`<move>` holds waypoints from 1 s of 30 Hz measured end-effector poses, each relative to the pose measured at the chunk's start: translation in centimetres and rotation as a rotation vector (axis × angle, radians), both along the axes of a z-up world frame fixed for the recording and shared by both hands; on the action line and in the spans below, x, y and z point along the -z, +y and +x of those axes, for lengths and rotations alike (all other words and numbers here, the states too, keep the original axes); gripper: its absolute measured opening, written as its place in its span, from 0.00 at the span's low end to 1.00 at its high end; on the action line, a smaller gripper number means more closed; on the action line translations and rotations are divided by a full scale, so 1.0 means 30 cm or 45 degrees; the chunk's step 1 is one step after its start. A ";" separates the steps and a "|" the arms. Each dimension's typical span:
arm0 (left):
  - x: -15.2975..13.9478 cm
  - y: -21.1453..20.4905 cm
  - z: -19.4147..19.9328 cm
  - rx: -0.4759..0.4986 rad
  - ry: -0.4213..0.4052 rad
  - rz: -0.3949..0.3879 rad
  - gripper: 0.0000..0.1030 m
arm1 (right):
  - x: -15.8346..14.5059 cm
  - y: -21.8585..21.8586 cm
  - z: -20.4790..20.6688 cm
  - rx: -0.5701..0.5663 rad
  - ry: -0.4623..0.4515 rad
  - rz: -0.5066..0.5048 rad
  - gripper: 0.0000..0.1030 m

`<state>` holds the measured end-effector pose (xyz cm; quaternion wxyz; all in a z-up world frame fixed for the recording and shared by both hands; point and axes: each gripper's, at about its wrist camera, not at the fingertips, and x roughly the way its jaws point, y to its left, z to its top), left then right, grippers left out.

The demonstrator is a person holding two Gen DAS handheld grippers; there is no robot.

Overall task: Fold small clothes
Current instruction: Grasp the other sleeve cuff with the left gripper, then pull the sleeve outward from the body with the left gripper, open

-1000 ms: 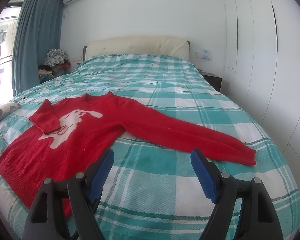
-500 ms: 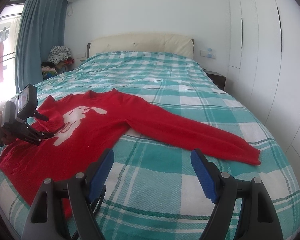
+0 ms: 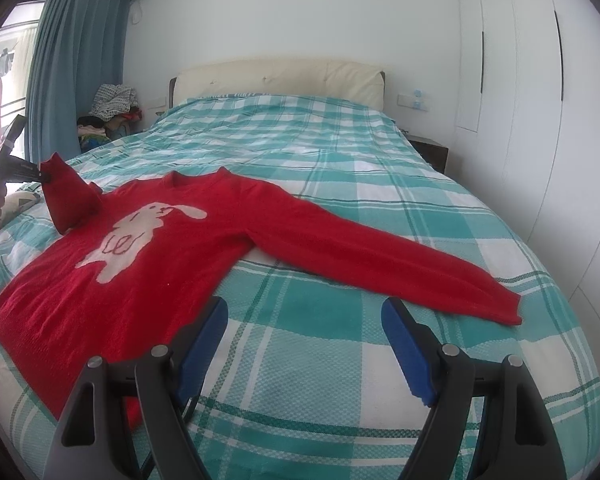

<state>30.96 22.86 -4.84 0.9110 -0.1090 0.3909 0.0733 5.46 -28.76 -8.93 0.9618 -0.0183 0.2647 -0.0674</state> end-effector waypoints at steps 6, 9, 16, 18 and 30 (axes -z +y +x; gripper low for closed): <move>0.179 0.316 -0.082 -0.418 0.127 -0.074 0.02 | 0.006 0.015 0.006 -0.014 0.011 -0.014 0.76; 0.254 0.399 -0.119 -0.522 0.172 -0.186 0.02 | 0.012 0.020 0.010 -0.017 0.018 -0.023 0.76; 0.341 0.397 -0.126 -0.548 0.219 -0.183 0.02 | 0.014 0.012 0.013 -0.004 0.024 -0.023 0.76; 0.350 0.407 -0.132 -0.555 0.219 -0.190 0.02 | 0.013 0.009 0.011 -0.003 0.022 -0.023 0.76; 0.382 0.437 -0.158 -0.558 0.207 -0.231 0.02 | 0.017 0.012 0.011 -0.003 0.024 -0.030 0.76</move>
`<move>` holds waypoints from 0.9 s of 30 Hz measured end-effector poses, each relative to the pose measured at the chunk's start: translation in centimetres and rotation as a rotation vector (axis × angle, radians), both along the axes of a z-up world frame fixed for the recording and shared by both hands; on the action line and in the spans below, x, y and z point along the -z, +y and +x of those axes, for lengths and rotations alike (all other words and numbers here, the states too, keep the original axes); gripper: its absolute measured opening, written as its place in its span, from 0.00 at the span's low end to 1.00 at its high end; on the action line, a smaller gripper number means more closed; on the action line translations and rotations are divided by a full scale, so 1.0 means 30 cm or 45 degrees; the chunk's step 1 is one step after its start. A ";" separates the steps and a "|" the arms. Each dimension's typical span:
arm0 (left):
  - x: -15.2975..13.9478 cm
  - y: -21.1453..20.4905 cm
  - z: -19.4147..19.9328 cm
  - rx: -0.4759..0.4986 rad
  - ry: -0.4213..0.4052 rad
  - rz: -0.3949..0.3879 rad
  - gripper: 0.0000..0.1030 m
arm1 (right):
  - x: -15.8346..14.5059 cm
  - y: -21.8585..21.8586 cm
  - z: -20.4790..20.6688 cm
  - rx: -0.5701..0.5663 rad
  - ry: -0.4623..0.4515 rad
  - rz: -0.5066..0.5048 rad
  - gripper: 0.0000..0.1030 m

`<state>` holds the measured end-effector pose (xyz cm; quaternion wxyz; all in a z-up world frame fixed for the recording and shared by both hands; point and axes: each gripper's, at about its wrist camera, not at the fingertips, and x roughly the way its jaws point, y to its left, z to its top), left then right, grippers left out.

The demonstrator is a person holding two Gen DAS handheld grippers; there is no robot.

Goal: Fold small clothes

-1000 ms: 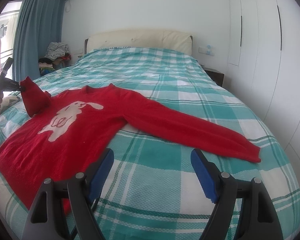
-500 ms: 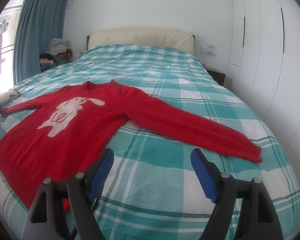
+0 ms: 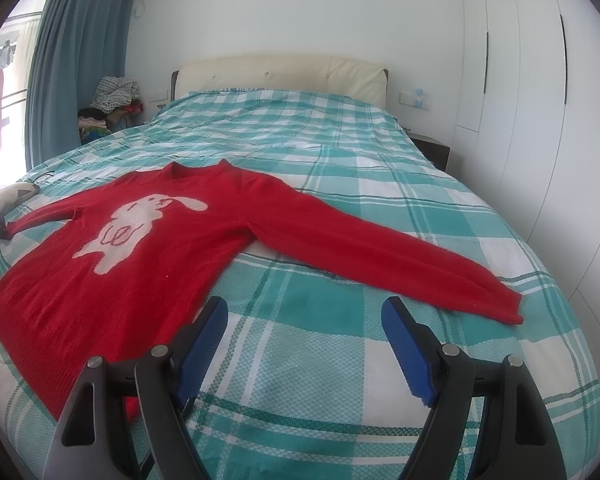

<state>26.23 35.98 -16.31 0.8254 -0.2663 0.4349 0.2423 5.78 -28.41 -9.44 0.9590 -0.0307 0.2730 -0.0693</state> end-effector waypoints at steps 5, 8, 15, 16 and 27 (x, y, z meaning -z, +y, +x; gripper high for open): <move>0.001 0.002 -0.001 -0.001 -0.001 -0.005 0.03 | 0.000 -0.005 0.002 0.005 0.001 0.001 0.76; 0.003 0.006 -0.011 -0.003 -0.001 -0.014 0.04 | -0.001 -0.007 0.001 0.005 0.000 0.003 0.76; -0.004 0.022 -0.036 -0.007 -0.042 -0.086 0.10 | -0.007 -0.011 -0.004 0.009 -0.013 0.007 0.76; -0.010 0.020 -0.041 -0.004 -0.043 -0.094 0.15 | -0.009 -0.012 -0.004 0.010 -0.014 0.009 0.76; -0.212 -0.153 -0.139 0.015 -0.054 0.013 0.76 | -0.036 -0.029 -0.019 0.032 -0.058 0.029 0.76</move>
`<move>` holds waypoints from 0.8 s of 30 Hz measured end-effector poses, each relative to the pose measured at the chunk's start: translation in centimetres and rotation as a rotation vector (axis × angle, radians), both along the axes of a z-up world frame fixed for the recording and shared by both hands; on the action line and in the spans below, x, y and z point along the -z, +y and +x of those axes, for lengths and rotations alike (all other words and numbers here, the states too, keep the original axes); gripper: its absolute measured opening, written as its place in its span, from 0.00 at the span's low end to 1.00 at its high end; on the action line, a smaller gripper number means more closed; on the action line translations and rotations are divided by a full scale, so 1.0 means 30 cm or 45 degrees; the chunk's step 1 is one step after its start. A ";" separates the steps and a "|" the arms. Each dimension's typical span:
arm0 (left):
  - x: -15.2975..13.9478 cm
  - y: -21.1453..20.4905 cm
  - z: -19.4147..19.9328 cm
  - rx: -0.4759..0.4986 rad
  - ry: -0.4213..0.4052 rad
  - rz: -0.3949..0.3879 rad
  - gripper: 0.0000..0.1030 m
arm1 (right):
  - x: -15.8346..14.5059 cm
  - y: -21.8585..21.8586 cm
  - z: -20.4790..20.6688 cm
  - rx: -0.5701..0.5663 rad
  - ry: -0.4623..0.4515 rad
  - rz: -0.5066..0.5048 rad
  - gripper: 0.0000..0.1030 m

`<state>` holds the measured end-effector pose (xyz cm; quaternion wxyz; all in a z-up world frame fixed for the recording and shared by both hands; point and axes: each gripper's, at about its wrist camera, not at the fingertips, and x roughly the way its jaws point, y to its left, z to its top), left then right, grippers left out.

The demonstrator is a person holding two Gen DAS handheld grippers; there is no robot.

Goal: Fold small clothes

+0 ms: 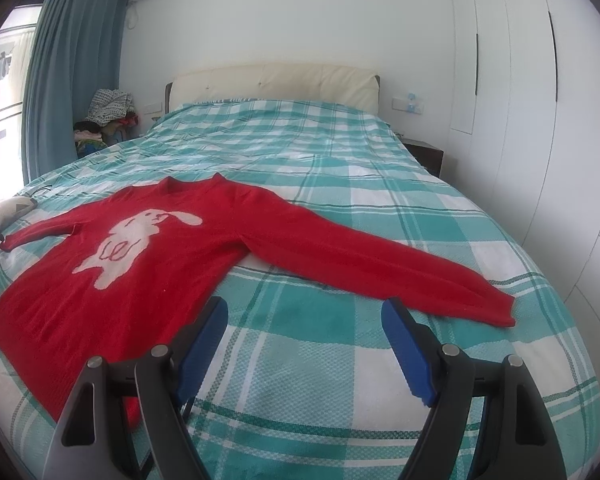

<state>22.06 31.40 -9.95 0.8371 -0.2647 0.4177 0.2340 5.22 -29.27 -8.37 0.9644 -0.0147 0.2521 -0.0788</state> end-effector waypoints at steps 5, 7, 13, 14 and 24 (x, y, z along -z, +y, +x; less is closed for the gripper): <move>-0.118 -0.263 -0.037 0.243 -0.135 0.004 0.90 | -0.007 -0.026 -0.009 0.040 -0.013 0.025 0.76; -0.125 -0.362 -0.054 0.328 -0.182 -0.022 0.92 | -0.005 -0.038 -0.010 0.059 -0.013 0.035 0.76; -0.011 -0.548 -0.052 0.488 -0.184 0.067 0.92 | 0.013 -0.080 -0.008 0.116 0.011 0.064 0.77; 0.014 -0.554 -0.048 0.488 -0.143 0.050 0.92 | 0.016 -0.086 -0.008 0.126 0.015 0.066 0.77; 0.001 -0.593 -0.059 0.546 -0.180 0.079 0.92 | 0.038 -0.104 0.015 0.160 0.045 0.082 0.77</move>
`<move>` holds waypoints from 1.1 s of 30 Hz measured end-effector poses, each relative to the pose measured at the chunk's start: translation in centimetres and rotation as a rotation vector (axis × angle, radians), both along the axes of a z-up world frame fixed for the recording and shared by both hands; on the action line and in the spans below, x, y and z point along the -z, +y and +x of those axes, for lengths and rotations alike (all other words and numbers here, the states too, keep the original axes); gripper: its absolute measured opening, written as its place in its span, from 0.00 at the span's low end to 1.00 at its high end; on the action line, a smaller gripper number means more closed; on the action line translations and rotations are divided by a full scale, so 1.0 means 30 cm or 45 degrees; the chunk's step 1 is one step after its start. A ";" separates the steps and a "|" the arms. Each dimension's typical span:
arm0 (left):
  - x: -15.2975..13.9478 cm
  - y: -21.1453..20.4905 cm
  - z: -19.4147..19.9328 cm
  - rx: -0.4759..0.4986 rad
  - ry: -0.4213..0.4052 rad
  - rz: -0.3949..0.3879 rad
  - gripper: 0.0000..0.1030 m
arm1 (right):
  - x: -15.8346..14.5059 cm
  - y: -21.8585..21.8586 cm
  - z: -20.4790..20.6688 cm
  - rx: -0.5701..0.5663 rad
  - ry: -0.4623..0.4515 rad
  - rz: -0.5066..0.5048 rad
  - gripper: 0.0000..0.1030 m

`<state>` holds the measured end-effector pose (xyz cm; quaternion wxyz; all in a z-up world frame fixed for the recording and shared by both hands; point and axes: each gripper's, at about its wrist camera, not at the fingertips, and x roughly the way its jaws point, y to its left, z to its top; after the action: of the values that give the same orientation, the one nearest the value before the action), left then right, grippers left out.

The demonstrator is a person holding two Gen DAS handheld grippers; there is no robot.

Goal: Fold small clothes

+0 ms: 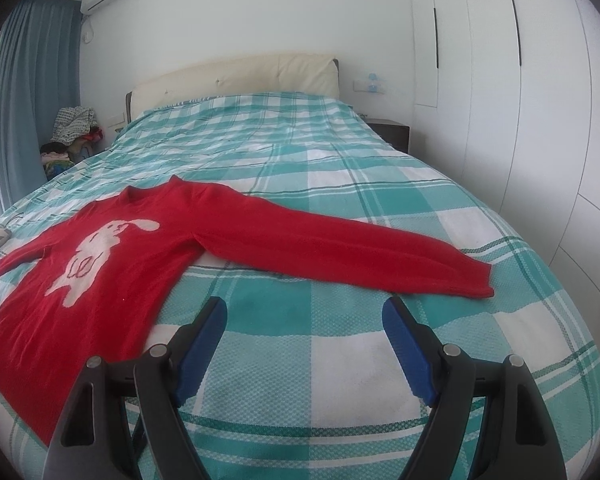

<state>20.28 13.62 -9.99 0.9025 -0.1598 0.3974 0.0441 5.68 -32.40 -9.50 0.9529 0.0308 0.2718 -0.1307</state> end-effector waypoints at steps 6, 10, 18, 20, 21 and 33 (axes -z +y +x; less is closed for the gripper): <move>-0.002 -0.030 0.005 0.013 0.000 0.081 0.92 | 0.008 0.017 0.005 -0.022 0.015 -0.013 0.77; 0.009 -0.039 0.007 0.018 0.024 0.108 0.92 | 0.002 0.026 0.001 -0.032 0.005 -0.021 0.77; 0.020 -0.042 0.012 0.012 0.056 0.130 0.93 | 0.001 0.031 0.005 -0.039 0.003 -0.019 0.77; 0.023 -0.046 0.014 0.013 0.065 0.144 0.93 | 0.001 0.030 0.005 -0.039 0.006 -0.019 0.77; 0.024 -0.048 0.016 0.013 0.069 0.154 0.93 | 0.002 0.031 0.005 -0.040 0.008 -0.020 0.77; 0.031 -0.054 0.022 0.000 0.097 0.223 0.93 | -0.001 0.041 0.008 -0.047 0.008 -0.025 0.77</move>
<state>20.95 12.01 -10.91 0.8973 -0.0785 0.4260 0.0848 5.93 -31.17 -9.48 0.9545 0.0159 0.2741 -0.1160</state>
